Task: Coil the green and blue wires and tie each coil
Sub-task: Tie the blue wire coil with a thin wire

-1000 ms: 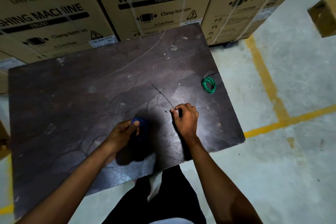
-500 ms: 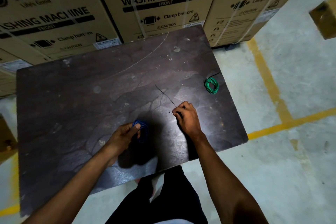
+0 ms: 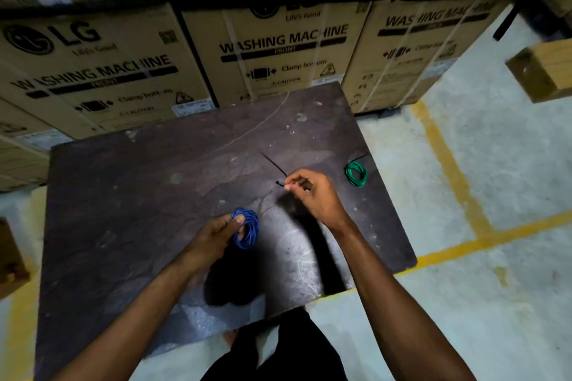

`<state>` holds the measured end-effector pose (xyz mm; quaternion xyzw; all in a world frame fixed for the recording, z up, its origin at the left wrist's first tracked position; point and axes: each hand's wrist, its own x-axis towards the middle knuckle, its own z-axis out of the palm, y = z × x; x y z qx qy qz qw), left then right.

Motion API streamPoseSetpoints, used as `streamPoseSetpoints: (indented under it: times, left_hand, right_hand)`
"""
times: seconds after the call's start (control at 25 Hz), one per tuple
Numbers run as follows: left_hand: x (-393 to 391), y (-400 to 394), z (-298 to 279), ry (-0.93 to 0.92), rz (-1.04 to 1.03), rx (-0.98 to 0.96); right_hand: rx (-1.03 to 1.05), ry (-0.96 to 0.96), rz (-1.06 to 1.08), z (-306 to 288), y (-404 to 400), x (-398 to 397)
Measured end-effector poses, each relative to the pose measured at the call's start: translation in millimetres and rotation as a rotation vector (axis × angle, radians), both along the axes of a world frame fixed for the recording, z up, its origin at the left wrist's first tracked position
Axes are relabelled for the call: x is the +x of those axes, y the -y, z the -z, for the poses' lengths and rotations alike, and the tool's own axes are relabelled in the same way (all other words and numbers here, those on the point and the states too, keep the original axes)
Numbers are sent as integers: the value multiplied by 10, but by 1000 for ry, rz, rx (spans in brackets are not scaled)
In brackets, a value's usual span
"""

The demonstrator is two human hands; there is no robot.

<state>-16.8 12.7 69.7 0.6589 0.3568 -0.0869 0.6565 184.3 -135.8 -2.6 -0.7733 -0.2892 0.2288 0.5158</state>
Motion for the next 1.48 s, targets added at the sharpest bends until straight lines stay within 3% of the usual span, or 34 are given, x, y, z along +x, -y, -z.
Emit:
streamPoseSetpoints:
  times: [0.16,0.48,0.72,1.12,1.48]
  left_hand:
    - [124,-62,-454,82,53,51]
    - [78,-271,-1203,219,165,97]
    - [-103,-619,-1580,341,395,63]
    - [-246,-783,-2056,471,538,-66]
    - [-268,-790,-2281,504,584,-17]
  right_hand:
    - [76,59,-52,-551,-149,90]
    - [250,465,-84,-1667,-332,285]
    - [384,279,-5,-2212,-633,543]
    - [589,88,-38,-2634,-1077,484]
    - [642,13,-209,-2825,-1220,184]
